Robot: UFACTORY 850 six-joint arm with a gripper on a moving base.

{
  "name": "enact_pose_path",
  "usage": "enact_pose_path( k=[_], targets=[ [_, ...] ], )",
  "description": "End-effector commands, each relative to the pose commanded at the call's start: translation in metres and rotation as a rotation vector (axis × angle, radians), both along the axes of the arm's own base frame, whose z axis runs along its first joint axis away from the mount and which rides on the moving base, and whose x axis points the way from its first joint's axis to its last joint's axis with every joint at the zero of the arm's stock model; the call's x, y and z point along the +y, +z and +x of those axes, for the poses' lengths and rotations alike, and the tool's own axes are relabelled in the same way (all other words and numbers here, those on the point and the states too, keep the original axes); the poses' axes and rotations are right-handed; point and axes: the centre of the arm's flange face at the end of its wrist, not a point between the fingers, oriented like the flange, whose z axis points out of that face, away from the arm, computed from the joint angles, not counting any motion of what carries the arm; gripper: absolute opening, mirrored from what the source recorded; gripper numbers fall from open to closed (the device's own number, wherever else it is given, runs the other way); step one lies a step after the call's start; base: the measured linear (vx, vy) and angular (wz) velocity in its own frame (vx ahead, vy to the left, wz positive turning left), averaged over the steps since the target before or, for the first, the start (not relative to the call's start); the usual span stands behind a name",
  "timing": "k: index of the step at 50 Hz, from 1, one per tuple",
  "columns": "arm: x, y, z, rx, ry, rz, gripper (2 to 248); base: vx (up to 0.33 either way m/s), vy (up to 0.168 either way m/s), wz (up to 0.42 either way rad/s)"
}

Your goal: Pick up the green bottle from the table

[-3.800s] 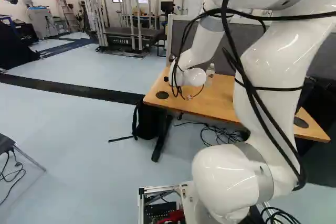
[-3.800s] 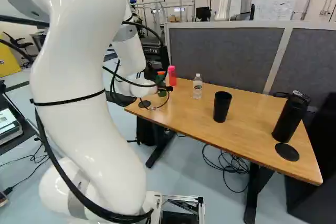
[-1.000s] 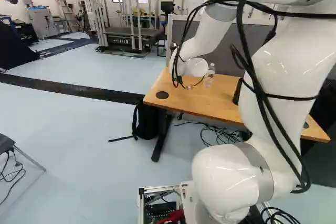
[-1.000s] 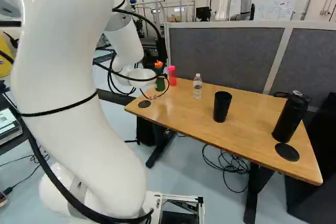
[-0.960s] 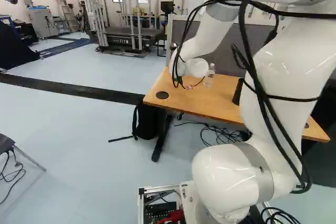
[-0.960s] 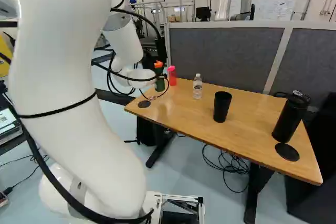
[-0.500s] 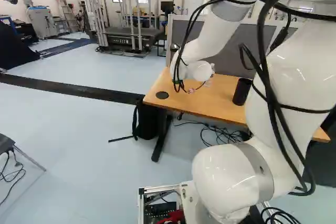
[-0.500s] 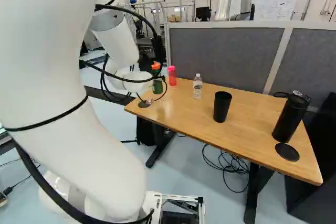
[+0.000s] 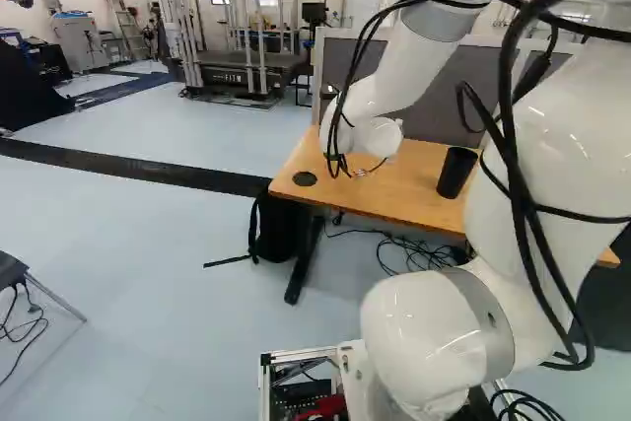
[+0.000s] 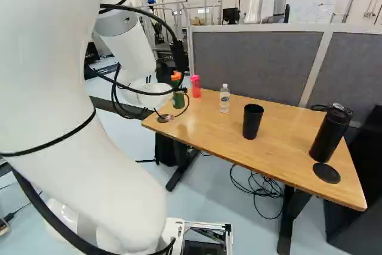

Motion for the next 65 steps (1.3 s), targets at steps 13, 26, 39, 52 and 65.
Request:
enact_pose_path(
  k=[13, 26, 39, 52, 65],
  targets=[
    [-0.002, -0.004, -0.014, -0.005, -0.003, 0.0, 110, 0.0, 0.0, 0.0],
    [-0.004, -0.01, -0.034, -0.012, -0.007, 0.0, 110, 0.0, 0.0, 0.0],
    [-0.006, -0.018, -0.062, -0.022, -0.012, 0.001, 110, 0.0, 0.0, 0.0],
    [-0.009, -0.029, -0.093, -0.032, -0.018, 0.001, 110, 0.0, 0.0, 0.0],
    [-0.01, -0.038, -0.117, -0.041, -0.023, 0.001, 110, 0.0, 0.0, 0.0]
  ],
)
